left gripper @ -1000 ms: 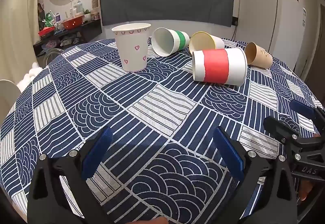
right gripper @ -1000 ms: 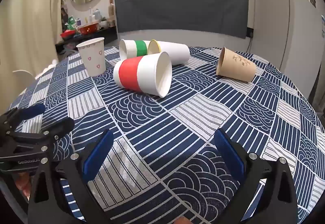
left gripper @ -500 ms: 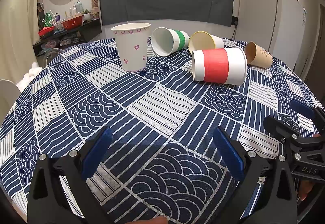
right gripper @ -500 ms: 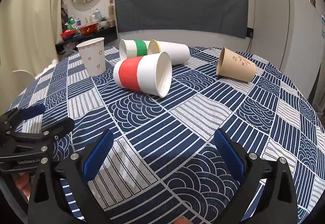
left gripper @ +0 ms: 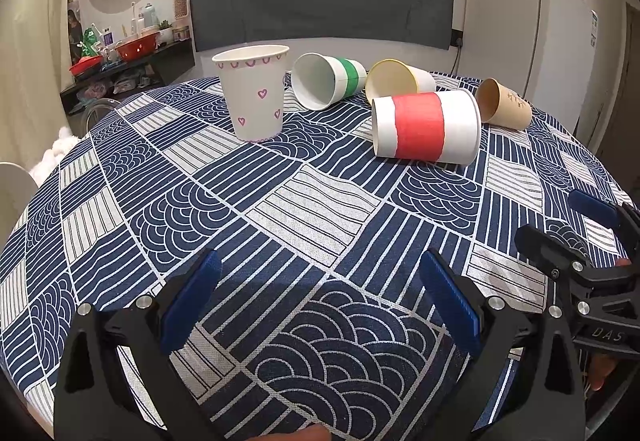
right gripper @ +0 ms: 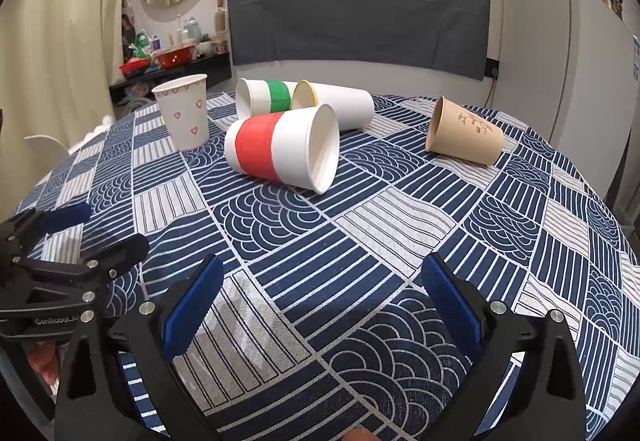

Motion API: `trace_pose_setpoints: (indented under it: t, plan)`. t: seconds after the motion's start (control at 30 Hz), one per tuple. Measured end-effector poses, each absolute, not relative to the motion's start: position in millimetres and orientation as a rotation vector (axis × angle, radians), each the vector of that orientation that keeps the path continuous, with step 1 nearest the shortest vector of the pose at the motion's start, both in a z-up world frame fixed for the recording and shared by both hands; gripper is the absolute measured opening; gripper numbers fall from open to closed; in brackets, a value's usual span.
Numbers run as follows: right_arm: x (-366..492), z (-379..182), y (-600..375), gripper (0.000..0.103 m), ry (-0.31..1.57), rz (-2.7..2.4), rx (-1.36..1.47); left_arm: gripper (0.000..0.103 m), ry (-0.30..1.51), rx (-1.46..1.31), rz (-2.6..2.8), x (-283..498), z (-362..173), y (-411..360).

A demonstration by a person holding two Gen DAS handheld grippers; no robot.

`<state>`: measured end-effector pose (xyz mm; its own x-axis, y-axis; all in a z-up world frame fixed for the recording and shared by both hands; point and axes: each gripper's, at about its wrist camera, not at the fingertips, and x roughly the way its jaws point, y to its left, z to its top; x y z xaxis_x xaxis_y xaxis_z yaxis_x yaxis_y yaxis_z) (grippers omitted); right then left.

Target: Flip cup upside down

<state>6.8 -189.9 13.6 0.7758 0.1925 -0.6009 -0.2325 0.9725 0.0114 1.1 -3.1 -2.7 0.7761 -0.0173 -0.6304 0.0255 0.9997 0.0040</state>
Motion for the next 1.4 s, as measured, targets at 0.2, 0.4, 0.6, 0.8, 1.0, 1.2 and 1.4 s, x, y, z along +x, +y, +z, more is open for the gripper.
trace_pose_setpoints:
  t: [0.2,0.4,0.6,0.8,1.0,1.2,1.4]
  plan:
    - [8.1,13.9,-190.3,0.095,0.644,0.233,-0.062,0.097,0.683,0.008,-0.022,1.2,-2.7,-3.9]
    - [7.5,14.0,-190.5,0.095,0.644,0.236,-0.06,0.097,0.685,0.006,-0.024,1.2,-2.5,-3.0]
    - [7.5,14.0,-190.6,0.095,0.645,0.237,-0.06,0.097,0.686,0.005,-0.023,1.6,-2.9,-2.9]
    - [7.5,13.6,-190.2,0.095,0.644,0.24,-0.06,0.097,0.687,0.005,-0.024,1.8,-2.8,-3.0]
    - [8.1,12.9,-189.3,0.095,0.649,0.24,-0.063,0.097,0.679,0.012,-0.024,0.9,-2.9,-3.7]
    - [9.7,12.2,-189.3,0.095,0.659,0.237,-0.062,0.097,0.678,0.007,-0.029,-0.3,-2.0,-1.6]
    - [10.5,11.8,-189.2,0.095,0.663,0.23,-0.064,0.097,0.665,0.018,-0.03,-2.8,0.0,-3.5]
